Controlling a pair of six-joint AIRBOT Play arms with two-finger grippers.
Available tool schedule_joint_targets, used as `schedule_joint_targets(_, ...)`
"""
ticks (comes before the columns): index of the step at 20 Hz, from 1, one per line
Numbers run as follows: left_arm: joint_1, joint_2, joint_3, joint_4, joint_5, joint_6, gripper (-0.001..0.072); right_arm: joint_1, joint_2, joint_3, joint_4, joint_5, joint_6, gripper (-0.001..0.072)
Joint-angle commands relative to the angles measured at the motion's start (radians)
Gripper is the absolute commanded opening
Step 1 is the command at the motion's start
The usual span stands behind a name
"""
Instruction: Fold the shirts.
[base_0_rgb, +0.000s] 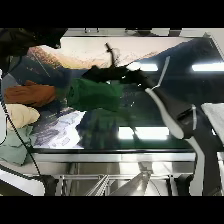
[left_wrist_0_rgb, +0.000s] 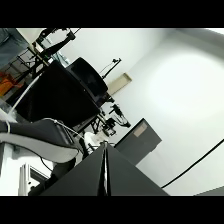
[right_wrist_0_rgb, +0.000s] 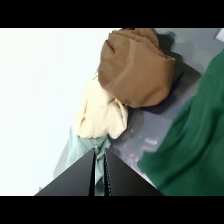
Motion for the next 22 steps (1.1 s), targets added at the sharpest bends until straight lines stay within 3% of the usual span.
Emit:
schedule_joint_targets(1, 0.017, 0.036, -0.123, 0.005, -0.045, 0.028, 0.001, -0.161, 0.113, -0.1, -0.116, 0.231, 0.083, 0.0079)
schedule_joint_targets(4, 0.047, 0.1, -0.251, 0.048, -0.044, 0.075, 0.0009, -0.259, 0.285, -0.377, -0.227, 0.229, 0.097, 0.0086)
schedule_joint_targets(5, 0.05, 0.125, -0.291, 0.061, -0.045, 0.085, 0.001, -0.275, 0.344, -0.502, -0.262, 0.166, 0.095, 0.0136)
schedule_joint_targets(6, 0.053, 0.151, -0.334, 0.063, -0.045, 0.099, 0.001, -0.282, 0.381, -0.608, -0.296, 0.09, 0.093, 0.0418)
schedule_joint_targets(7, 0.055, 0.172, -0.367, 0.063, -0.043, 0.109, 0.001, -0.283, 0.387, -0.673, -0.301, 0.042, 0.093, 0.0637)
schedule_joint_targets(14, 0.055, 0.199, -0.418, 0.063, -0.043, 0.124, 0.0011, -0.195, 0.219, -0.705, -0.171, -0.106, 0.106, 0.0651)
schedule_joint_targets(15, 0.055, 0.199, -0.418, 0.063, -0.043, 0.124, 0.0011, -0.175, 0.193, -0.692, -0.162, -0.105, 0.126, 0.0644)
schedule_joint_targets(16, 0.055, 0.199, -0.418, 0.063, -0.044, 0.124, 0.001, -0.155, 0.171, -0.672, -0.147, -0.098, 0.147, 0.0554)
schedule_joint_targets(19, 0.055, 0.199, -0.418, 0.063, -0.047, 0.124, 0.0011, -0.095, 0.128, -0.595, -0.097, -0.086, 0.148, 0.0553)
schedule_joint_targets(20, 0.055, 0.199, -0.418, 0.063, -0.047, 0.124, 0.0011, -0.079, 0.125, -0.576, -0.082, -0.081, 0.143, 0.0436)
schedule_joint_targets(22, 0.055, 0.199, -0.418, 0.063, -0.047, 0.124, 0.0011, -0.07, 0.13, -0.546, 0.005, -0.032, 0.066, 0.0012)
